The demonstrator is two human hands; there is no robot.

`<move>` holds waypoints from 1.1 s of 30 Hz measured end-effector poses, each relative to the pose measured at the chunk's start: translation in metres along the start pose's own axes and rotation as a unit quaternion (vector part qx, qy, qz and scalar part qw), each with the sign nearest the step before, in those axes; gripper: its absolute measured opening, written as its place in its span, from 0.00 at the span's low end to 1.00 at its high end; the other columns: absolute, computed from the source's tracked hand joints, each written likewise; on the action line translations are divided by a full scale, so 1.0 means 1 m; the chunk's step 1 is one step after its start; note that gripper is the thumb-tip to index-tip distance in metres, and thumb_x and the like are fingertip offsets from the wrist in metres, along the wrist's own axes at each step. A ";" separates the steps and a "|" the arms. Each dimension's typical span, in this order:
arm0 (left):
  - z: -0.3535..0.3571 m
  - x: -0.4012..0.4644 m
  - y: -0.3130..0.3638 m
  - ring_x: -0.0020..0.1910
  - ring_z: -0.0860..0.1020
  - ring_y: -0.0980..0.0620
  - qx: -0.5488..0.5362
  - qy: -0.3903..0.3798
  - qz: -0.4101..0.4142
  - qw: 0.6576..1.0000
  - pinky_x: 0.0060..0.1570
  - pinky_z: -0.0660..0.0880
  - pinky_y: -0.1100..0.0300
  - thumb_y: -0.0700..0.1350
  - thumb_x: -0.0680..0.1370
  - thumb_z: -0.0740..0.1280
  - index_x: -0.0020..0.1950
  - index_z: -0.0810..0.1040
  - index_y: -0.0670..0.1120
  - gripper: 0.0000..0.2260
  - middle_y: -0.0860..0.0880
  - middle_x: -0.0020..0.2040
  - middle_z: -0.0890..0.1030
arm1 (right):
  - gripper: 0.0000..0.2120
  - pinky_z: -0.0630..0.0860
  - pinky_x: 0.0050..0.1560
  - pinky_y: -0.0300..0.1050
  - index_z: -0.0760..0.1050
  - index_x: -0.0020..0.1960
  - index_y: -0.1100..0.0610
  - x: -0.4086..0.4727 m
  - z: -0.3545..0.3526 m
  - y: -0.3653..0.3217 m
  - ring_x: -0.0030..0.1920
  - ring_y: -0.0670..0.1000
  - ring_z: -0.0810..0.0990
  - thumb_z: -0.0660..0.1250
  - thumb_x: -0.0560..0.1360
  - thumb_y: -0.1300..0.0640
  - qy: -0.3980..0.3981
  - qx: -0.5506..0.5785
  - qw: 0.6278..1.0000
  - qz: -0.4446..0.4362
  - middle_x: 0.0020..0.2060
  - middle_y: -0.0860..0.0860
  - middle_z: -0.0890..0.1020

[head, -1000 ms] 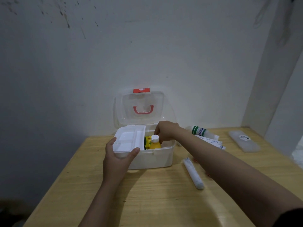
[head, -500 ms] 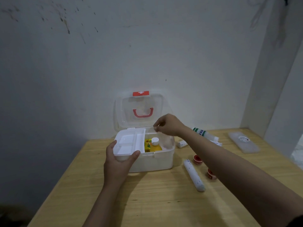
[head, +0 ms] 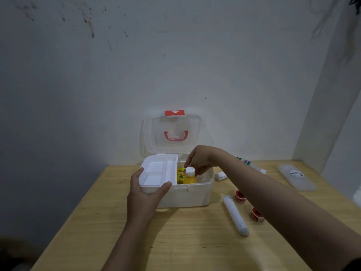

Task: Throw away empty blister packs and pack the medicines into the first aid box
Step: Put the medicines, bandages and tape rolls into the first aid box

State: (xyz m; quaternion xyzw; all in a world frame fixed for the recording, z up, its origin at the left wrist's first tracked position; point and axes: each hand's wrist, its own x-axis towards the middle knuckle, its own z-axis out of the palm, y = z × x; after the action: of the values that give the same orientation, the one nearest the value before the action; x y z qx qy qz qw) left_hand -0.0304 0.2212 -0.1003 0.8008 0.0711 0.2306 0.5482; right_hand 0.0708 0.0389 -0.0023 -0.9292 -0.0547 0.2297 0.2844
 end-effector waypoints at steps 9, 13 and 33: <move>-0.001 -0.001 0.000 0.61 0.64 0.55 -0.011 -0.004 -0.005 1.000 0.51 0.75 0.56 0.57 0.62 0.77 0.71 0.60 0.57 0.41 0.51 0.69 0.66 | 0.17 0.82 0.38 0.43 0.77 0.60 0.66 0.019 0.013 -0.004 0.33 0.50 0.80 0.70 0.71 0.67 -0.016 0.004 1.000 0.027 0.45 0.58 0.82; -0.002 0.000 0.000 0.62 0.65 0.53 -0.015 -0.007 -0.006 1.000 0.52 0.75 0.55 0.58 0.62 0.77 0.70 0.60 0.57 0.41 0.51 0.69 0.66 | 0.16 0.82 0.47 0.51 0.80 0.55 0.66 0.024 0.018 -0.002 0.34 0.53 0.81 0.74 0.68 0.64 0.025 0.023 0.999 0.017 0.51 0.62 0.83; -0.003 0.000 -0.001 0.67 0.67 0.48 -0.023 0.003 0.004 1.000 0.58 0.71 0.53 0.56 0.62 0.77 0.70 0.63 0.55 0.40 0.51 0.70 0.67 | 0.06 0.82 0.43 0.41 0.82 0.47 0.61 -0.088 -0.056 0.076 0.41 0.49 0.85 0.71 0.71 0.66 0.229 0.153 0.961 -0.036 0.41 0.57 0.85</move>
State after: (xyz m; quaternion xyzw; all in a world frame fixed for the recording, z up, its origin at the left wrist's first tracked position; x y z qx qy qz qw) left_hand -0.0312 0.2243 -0.1007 0.7877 0.0640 0.2371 0.5651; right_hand 0.0160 -0.0730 0.0314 -0.8996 0.0147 0.0059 0.4365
